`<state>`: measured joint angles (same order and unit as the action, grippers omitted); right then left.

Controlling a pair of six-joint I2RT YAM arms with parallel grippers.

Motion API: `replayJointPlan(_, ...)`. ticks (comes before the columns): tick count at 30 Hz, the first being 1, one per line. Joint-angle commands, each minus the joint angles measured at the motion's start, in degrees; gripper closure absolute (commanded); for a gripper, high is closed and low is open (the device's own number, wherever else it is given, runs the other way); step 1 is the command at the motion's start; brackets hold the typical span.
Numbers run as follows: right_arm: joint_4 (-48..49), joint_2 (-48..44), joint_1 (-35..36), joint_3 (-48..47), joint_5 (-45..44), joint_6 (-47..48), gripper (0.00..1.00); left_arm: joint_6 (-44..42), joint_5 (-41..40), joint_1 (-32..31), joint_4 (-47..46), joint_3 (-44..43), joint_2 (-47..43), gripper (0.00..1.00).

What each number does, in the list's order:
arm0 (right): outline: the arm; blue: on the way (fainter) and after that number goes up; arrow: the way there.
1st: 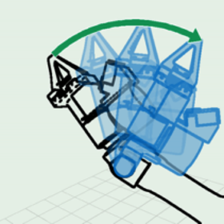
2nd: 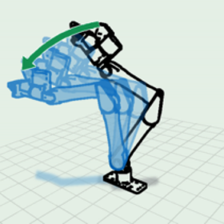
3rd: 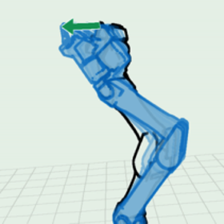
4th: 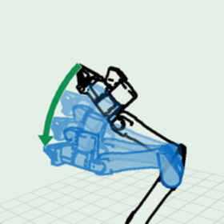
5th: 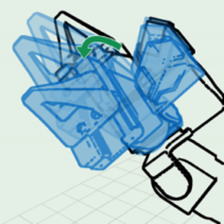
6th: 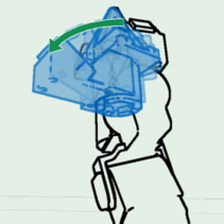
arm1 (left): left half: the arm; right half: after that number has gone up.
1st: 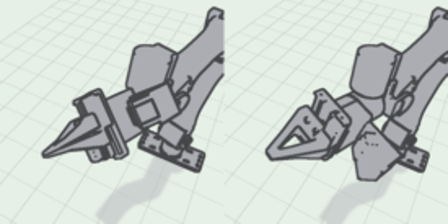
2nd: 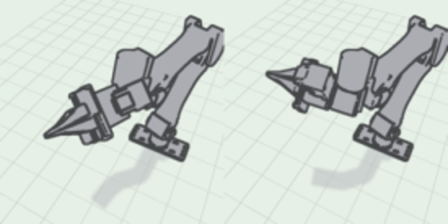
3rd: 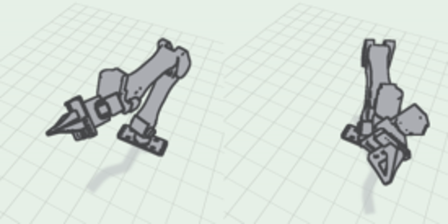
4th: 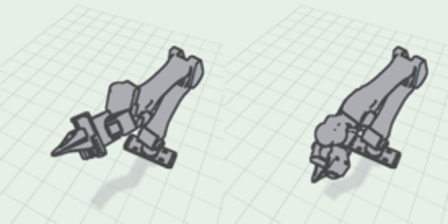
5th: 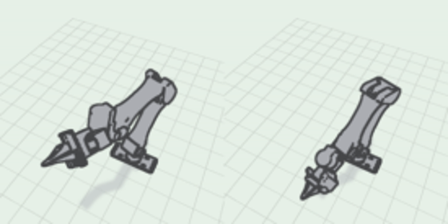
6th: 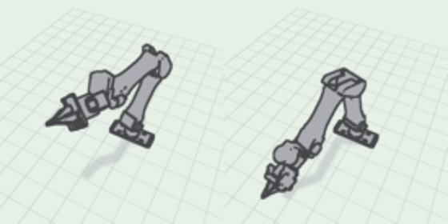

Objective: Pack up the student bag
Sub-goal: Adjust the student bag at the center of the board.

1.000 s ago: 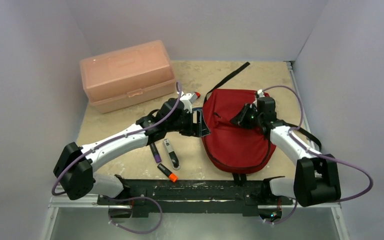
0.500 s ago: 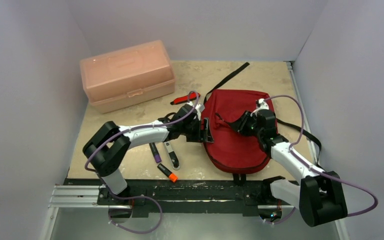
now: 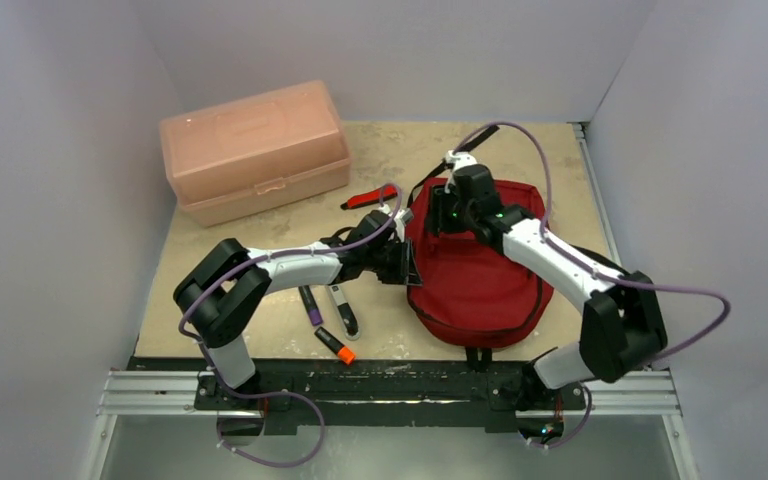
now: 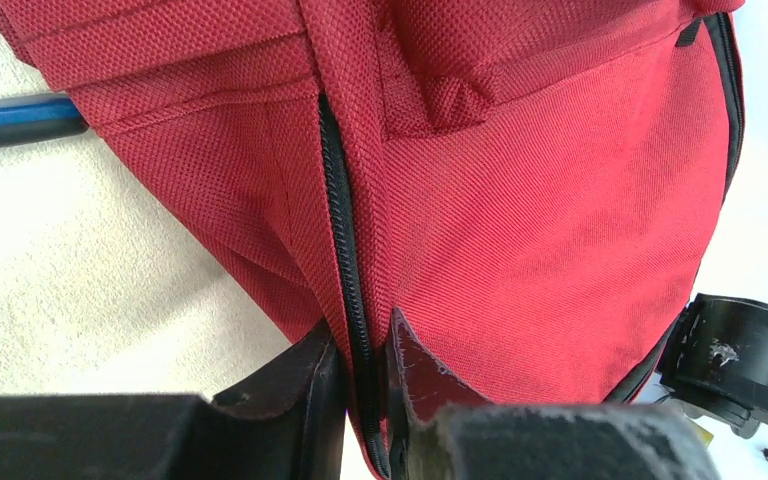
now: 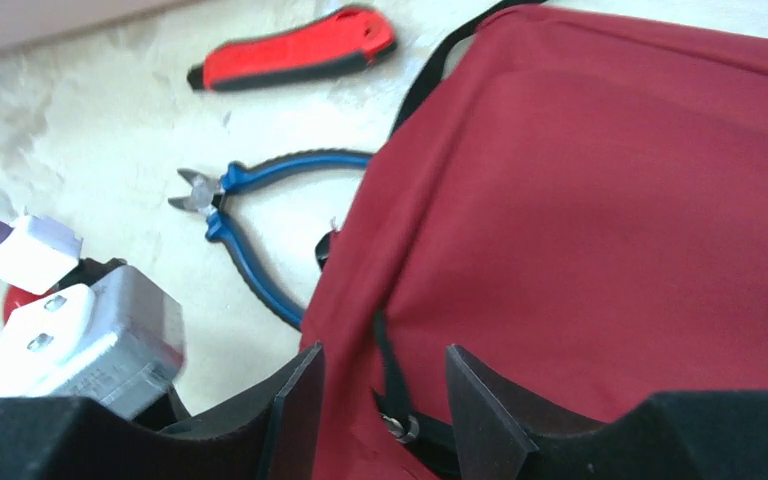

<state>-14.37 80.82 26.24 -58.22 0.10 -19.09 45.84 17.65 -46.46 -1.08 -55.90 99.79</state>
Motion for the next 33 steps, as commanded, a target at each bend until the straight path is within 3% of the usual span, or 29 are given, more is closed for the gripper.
replayJointPlan(1,-6.74,6.60,5.53,-7.71,-8.77,5.19,0.49,-1.75,0.63,0.39,-2.46,0.83,-0.75,0.85)
replayJointPlan(9,-11.22,13.56,11.97,-12.95,-20.10,6.70,0.51,-2.05,1.16,0.40,-3.08,1.31,-1.26,0.86)
replayJointPlan(13,-11.38,13.59,12.05,-12.91,-21.01,6.53,0.60,-2.26,1.30,0.40,-3.28,1.62,-1.56,0.87)
replayJointPlan(18,-11.75,11.77,12.04,-12.04,-19.22,5.14,0.92,-2.60,0.90,0.33,-3.13,1.71,-1.88,0.88)
replayJointPlan(20,-9.80,8.93,11.98,-10.30,-17.59,3.29,0.97,-2.65,0.71,0.32,-3.12,1.63,-1.88,0.89)
replayJointPlan(27,-4.50,-0.20,9.68,-3.95,-16.77,-2.19,1.00,-2.23,0.89,0.34,-3.62,1.58,-1.03,0.91)
replayJointPlan(33,2.91,-6.75,0.67,5.12,-3.97,-9.21,1.00,-2.45,0.97,0.39,-3.40,1.33,-1.38,0.91)
